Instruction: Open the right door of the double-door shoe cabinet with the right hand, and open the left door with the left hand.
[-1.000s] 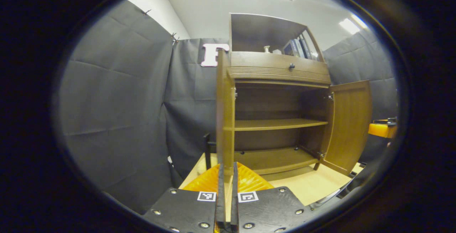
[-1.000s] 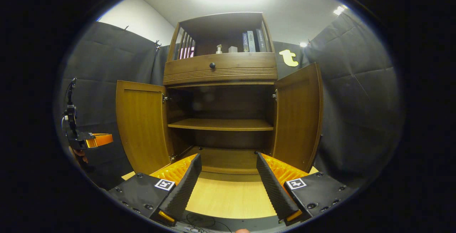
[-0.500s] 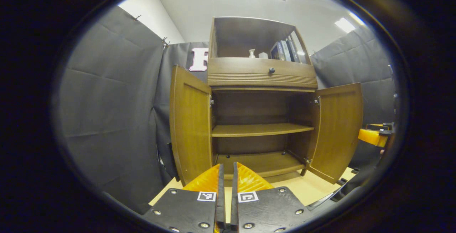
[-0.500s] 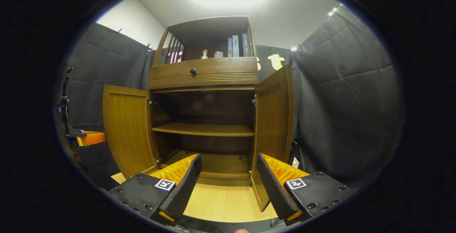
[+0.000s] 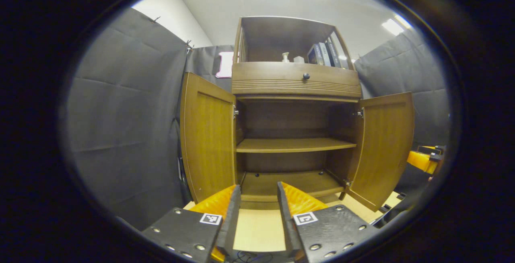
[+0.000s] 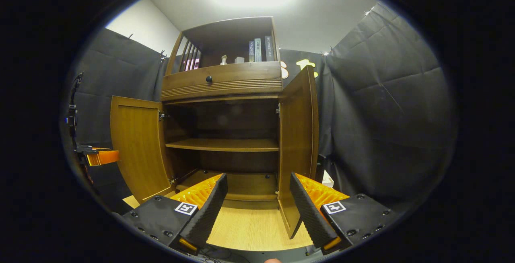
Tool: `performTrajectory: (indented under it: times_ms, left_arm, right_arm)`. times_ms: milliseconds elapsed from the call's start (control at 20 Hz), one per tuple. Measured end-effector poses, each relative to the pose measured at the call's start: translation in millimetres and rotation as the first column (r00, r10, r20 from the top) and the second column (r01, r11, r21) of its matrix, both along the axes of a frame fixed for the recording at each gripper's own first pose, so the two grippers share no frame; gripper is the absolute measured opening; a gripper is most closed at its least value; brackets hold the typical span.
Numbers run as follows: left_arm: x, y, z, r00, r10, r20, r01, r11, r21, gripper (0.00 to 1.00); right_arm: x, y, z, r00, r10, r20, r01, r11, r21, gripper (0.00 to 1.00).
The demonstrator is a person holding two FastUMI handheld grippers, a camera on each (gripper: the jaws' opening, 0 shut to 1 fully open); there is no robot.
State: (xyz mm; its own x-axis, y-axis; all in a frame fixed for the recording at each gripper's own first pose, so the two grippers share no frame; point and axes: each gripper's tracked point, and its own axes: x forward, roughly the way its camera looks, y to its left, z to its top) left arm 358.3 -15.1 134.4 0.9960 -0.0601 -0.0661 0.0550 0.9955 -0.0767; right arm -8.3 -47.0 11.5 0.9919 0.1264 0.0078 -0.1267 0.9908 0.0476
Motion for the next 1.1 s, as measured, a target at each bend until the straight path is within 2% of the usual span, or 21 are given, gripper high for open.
performTrajectory:
  times_ms: [150,200,550,900,950,1000,1100]
  left_arm:
    - [2,4,6,1.0,0.015,0.028,-0.015,1.0,0.013,0.89]
    - [3,6,7,0.999,0.024,0.036,-0.025,1.0,0.018,0.91]
    - [3,17,14,0.994,0.068,0.081,-0.07,0.997,0.02,0.91]
    - [4,23,20,0.99,0.081,0.116,-0.086,0.996,0.039,0.91]
    - [4,23,19,0.99,0.081,0.118,-0.086,0.996,0.038,0.91]
    - [3,23,19,0.99,0.082,0.119,-0.087,0.996,0.037,0.91]
    - [3,24,20,0.989,0.087,0.123,-0.092,0.995,0.036,0.91]
  right_arm:
    - [0,-2,2,1.0,-0.007,0.011,0.007,1.0,0.006,0.93]
    - [0,-3,3,1.0,-0.009,0.015,0.009,1.0,0.007,0.97]
    - [0,-4,5,1.0,-0.024,0.017,0.024,1.0,0.009,0.97]
    - [1,0,4,1.0,-0.024,0.011,0.024,1.0,0.008,0.98]
    - [1,0,3,1.0,-0.024,0.01,0.024,1.0,0.008,0.93]
    - [1,1,4,1.0,-0.024,0.01,0.024,1.0,0.009,0.97]
    - [2,1,5,1.0,-0.026,0.012,0.026,1.0,0.009,0.97]
